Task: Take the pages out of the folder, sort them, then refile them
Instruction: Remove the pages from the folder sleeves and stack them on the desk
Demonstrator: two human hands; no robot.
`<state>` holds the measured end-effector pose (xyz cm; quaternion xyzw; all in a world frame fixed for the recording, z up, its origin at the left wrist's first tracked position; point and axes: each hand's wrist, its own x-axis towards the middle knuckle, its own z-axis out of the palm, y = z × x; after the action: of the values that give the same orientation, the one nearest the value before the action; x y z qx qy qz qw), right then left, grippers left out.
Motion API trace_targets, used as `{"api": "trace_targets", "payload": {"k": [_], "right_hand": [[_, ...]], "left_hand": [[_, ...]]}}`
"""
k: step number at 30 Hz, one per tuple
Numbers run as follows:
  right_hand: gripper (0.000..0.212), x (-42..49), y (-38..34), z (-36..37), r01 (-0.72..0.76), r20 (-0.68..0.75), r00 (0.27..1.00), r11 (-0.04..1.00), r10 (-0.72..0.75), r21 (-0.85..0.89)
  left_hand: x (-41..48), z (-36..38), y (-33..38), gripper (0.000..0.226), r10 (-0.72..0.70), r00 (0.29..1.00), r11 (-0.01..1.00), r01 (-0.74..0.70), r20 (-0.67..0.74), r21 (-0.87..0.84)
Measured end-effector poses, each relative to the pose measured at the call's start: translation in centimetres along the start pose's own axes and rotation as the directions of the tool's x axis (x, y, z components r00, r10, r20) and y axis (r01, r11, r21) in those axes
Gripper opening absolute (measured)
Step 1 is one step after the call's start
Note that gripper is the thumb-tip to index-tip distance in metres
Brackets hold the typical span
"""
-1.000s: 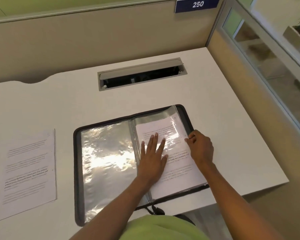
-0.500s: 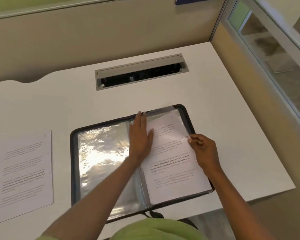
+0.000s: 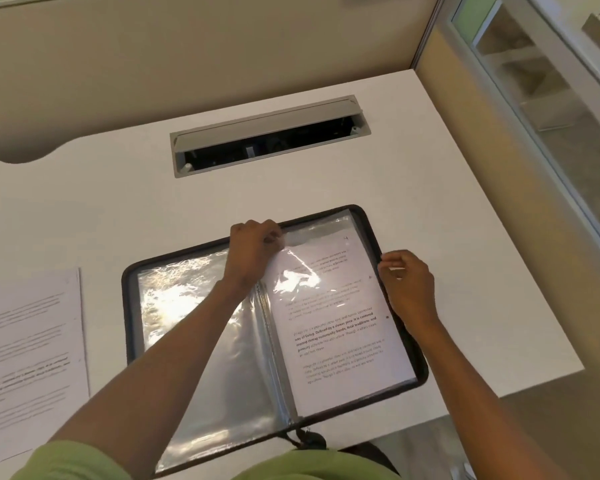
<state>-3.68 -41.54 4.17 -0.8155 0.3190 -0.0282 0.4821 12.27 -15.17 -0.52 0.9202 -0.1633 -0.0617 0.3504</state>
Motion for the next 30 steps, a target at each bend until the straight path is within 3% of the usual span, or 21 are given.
{"api": "trace_targets", "payload": {"k": [3,6,8,11,15,17,21,26,30], "right_hand": [[0.013,2.5,-3.9,1.4,0.267,-0.051,0.961,0.961,-0.271,-0.076],[0.017,5.3,-8.8,3.8,0.441,0.172,0.887,0.896,-0.428,-0.044],[0.017,7.1,-11.8,5.6,0.514,0.393,0.809,0.850,-0.437,-0.113],[0.019,9.4,-14.7,8.0,0.596,0.681,0.667,0.765,-0.303,-0.243],[0.025,11.4,-15.3,10.5,0.705,0.857,0.512,0.599,-0.059,-0.380],[0.021,11.9,-15.0,11.5,0.741,0.867,0.498,0.507,0.025,-0.440],[0.011,12.8,-14.3,12.9,0.688,0.850,0.507,0.528,0.142,-0.498],[0.005,12.7,-14.4,13.6,0.747,0.854,0.453,0.413,0.257,-0.521],[0.021,12.1,-14.0,13.9,0.785,0.851,0.452,0.334,0.268,-0.522]], "left_hand": [[-1.1,0.3,0.2,0.008,0.028,0.994,0.999,-0.025,-0.101,0.029],[-1.4,0.5,-0.2,0.004,0.068,0.988,0.997,-0.063,-0.140,0.035],[-1.4,0.8,-0.5,0.005,0.117,0.981,0.991,-0.105,-0.154,0.085],[-1.6,1.1,-0.8,0.006,0.153,0.969,0.985,-0.135,-0.193,0.105],[-2.0,0.7,-0.7,0.014,0.128,0.981,0.990,-0.118,-0.146,0.075],[-2.2,0.6,-0.8,0.013,0.116,0.984,0.993,-0.111,-0.136,0.040],[-2.4,0.8,-1.2,0.011,0.109,0.983,0.994,-0.109,-0.145,0.010],[-2.7,0.7,-0.6,0.011,0.106,0.978,0.994,-0.107,-0.178,0.005],[-4.2,1.5,0.6,0.023,0.042,0.958,0.999,-0.044,-0.282,0.000]]}}
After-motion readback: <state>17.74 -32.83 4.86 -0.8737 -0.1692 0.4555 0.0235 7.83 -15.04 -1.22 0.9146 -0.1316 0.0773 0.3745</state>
